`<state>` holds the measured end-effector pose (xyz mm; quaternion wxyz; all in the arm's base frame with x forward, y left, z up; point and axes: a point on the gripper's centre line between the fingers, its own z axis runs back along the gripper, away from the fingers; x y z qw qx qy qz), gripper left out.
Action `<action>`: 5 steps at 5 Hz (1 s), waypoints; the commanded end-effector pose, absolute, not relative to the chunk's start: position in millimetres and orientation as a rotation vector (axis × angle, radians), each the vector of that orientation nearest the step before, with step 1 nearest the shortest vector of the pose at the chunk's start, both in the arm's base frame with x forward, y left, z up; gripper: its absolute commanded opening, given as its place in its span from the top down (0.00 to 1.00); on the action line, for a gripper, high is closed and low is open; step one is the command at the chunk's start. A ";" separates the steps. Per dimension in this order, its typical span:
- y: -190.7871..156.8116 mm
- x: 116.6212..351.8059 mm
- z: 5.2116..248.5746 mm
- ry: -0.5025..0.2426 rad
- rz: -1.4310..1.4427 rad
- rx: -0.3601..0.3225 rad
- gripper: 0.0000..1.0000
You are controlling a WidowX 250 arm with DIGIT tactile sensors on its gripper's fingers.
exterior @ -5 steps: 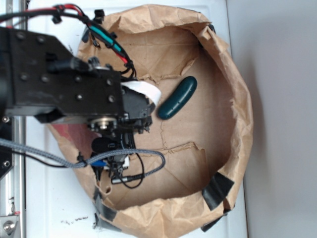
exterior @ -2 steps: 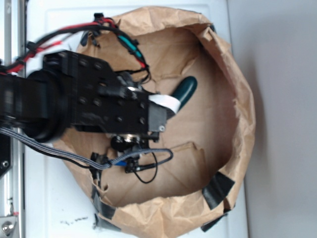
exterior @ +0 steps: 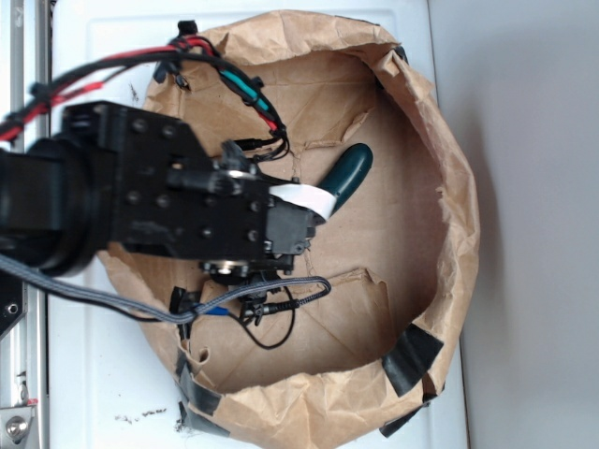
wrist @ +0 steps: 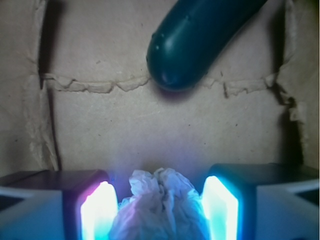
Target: Grab the white paper.
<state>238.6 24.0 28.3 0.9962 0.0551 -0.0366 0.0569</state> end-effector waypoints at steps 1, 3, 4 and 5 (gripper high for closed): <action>17.0 232.8 82.3 -0.206 0.064 0.069 1.00; 22.4 230.9 140.0 -0.305 0.054 -0.047 1.00; 24.2 229.8 142.4 -0.298 0.039 -0.068 1.00; 23.1 231.4 138.4 -0.256 0.027 -0.021 0.57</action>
